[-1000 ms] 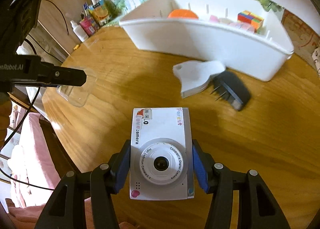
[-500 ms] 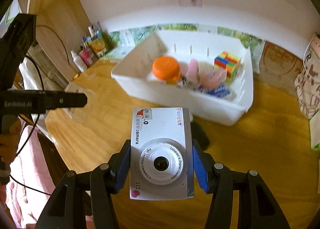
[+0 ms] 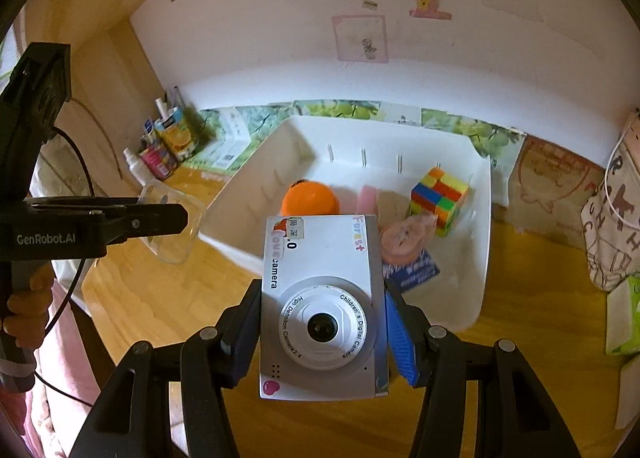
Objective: Organize rigid objects
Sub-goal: 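Lift the clear box and white toy and carry both over the bin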
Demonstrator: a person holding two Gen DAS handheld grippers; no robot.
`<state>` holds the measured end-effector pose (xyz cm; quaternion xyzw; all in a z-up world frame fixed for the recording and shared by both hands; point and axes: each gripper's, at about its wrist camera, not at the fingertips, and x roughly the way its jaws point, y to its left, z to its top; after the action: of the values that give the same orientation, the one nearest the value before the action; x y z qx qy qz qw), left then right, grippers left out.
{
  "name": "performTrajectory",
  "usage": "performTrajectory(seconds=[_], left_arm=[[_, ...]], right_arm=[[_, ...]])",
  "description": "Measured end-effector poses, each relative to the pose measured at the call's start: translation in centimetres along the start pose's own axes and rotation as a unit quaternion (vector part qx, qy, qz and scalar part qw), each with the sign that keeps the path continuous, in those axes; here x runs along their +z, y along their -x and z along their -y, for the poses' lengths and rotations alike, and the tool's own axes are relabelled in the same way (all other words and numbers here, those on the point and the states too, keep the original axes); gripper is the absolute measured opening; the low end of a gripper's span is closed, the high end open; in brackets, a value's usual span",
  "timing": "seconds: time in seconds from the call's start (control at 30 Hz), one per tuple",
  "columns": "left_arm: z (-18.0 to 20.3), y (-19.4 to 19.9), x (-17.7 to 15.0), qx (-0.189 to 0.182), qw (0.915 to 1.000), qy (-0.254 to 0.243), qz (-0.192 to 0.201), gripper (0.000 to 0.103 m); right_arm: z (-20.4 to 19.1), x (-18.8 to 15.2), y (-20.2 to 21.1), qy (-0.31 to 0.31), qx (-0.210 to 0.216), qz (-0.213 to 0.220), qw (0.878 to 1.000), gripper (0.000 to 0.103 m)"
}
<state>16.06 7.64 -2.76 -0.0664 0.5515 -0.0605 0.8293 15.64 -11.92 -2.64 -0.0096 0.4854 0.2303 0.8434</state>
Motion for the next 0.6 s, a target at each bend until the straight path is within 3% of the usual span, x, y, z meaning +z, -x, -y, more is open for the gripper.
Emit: performTrajectory(seconds=[0.37,0.6], left_arm=[[-0.9,-3.4,4.4,-0.016,0.9998,-0.004,0.007,0.066],[-1.4,-5.8,5.8,-0.034,0.9992,-0.012,0.018,0.066]], right_arm=[[1.8,4.0,-3.8,-0.024,-0.012,0.013,1.000,0.057],[2.7,4.9,-6.9,-0.030,-0.021,-0.002,0.999,0.057]])
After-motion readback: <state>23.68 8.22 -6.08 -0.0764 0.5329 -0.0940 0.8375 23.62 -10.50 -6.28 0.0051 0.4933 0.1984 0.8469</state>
